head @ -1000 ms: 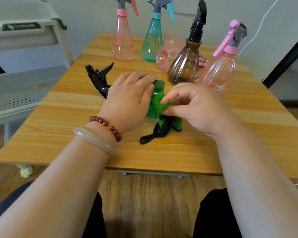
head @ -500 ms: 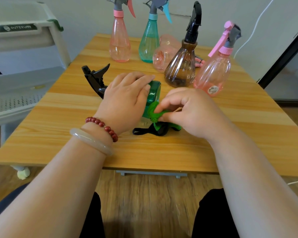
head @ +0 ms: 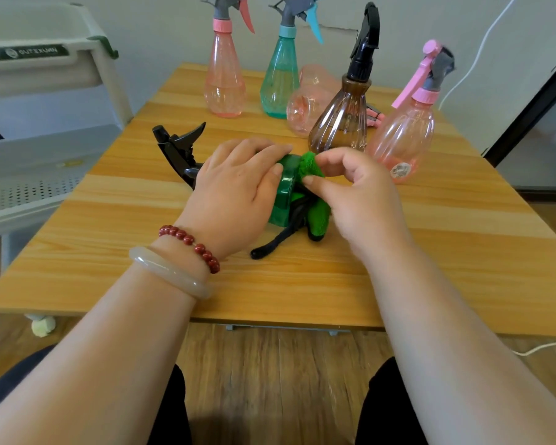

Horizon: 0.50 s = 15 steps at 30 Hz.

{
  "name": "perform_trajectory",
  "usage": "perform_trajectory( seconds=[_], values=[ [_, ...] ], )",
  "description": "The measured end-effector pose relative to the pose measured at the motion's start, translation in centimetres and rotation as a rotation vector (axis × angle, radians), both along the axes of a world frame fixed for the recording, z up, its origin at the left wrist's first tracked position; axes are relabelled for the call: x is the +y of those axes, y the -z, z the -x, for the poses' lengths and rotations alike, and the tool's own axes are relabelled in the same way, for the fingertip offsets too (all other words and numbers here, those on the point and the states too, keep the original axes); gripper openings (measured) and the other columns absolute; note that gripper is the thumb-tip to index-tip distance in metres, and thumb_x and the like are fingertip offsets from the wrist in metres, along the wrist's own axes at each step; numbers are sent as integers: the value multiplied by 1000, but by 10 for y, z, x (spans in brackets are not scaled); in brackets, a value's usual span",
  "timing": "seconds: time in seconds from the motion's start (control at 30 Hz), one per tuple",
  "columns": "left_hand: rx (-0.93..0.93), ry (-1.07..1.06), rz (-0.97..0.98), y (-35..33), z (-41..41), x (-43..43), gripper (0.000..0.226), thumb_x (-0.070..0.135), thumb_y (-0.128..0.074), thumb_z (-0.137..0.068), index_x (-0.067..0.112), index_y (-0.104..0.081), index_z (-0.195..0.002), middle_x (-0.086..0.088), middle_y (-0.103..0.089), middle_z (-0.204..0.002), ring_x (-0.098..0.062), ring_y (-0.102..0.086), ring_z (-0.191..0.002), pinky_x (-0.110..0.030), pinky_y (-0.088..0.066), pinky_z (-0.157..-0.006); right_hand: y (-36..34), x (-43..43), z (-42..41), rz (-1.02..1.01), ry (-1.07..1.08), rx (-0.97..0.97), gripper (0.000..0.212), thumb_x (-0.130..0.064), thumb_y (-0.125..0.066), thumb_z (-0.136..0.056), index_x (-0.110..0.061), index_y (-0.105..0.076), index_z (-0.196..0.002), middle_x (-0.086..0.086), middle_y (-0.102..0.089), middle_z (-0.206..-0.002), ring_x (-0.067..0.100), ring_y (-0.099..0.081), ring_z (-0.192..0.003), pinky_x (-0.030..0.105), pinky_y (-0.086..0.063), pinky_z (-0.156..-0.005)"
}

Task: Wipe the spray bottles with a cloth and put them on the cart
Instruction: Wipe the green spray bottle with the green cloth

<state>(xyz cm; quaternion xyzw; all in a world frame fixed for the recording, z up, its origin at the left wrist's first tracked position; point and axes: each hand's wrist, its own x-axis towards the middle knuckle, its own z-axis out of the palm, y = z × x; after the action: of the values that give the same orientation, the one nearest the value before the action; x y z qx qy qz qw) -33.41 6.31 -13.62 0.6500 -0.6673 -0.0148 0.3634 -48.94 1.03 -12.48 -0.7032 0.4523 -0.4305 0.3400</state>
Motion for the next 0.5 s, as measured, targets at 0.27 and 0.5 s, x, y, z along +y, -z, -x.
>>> perform_trajectory(
  seconds=[0.27,0.5],
  values=[
    [11,-5,-22,-1,1,-1,51,37,-26,-99,27,-52,-141,10,-52,-138,-16,-35,-133,-37,-25,-112,-6,-4,-8,21,125,1,17,-18,-74,-87,-26,-71,-102,-15,-67,-92,3,-64,-90,22,-53,-82],
    [11,0,-7,-1,1,1,49,34,-27,-99,25,-55,-138,9,-53,-135,-16,-36,-131,-39,-26,-113,-6,-14,-6,-95,94,153,22,-22,-72,-89,-26,-73,-110,-11,-69,-105,9,-64,-98,19,-51,-78]
  ],
)
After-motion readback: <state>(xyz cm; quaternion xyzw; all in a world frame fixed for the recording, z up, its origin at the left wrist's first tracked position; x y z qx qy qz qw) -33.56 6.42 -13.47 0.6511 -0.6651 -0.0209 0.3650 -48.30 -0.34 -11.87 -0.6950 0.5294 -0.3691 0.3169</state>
